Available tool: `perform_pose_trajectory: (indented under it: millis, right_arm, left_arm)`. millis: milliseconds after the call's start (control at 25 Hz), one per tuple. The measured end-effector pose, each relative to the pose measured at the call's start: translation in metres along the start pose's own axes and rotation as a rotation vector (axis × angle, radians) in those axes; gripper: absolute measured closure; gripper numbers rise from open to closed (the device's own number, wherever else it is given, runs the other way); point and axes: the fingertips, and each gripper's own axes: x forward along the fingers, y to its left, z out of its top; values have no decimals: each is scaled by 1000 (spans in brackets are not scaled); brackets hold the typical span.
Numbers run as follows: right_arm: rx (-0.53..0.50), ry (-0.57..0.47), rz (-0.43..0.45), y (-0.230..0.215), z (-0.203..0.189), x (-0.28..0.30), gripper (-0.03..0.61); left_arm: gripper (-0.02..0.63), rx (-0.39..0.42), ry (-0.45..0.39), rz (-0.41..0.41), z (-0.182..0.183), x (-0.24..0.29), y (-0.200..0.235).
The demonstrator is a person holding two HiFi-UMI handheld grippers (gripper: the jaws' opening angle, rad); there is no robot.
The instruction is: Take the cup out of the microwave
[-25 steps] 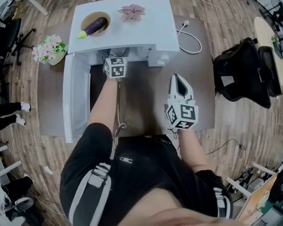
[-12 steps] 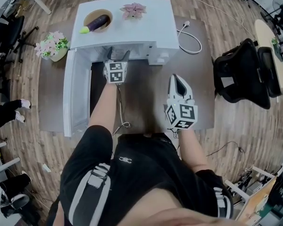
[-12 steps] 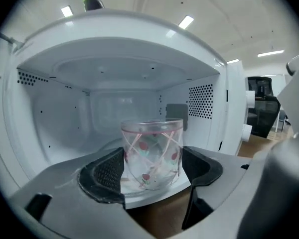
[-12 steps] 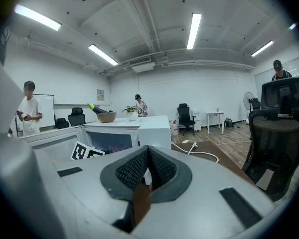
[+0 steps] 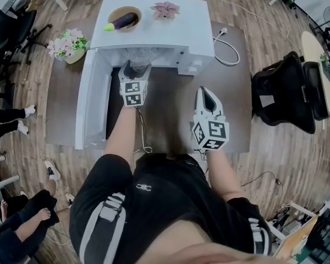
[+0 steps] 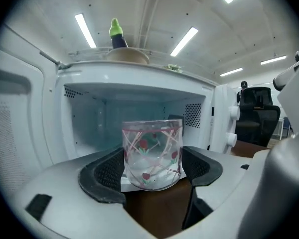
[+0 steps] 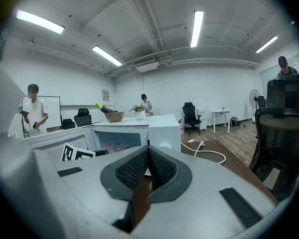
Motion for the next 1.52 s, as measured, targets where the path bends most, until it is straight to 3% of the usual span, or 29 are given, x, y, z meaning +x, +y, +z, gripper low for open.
perform_pose_trajectory:
  millis: [520, 920, 1520]
  right_arm:
    - [21, -104, 115, 44, 22, -3, 578]
    - [8, -197, 213, 74, 58, -6, 578]
    - [-37, -229, 256, 81, 68, -20, 578]
  left_arm:
    - [250, 48, -105, -21, 49, -106, -14]
    - [250, 29, -141, 43, 109, -202, -23]
    - [250, 19, -170, 83, 122, -238, -44]
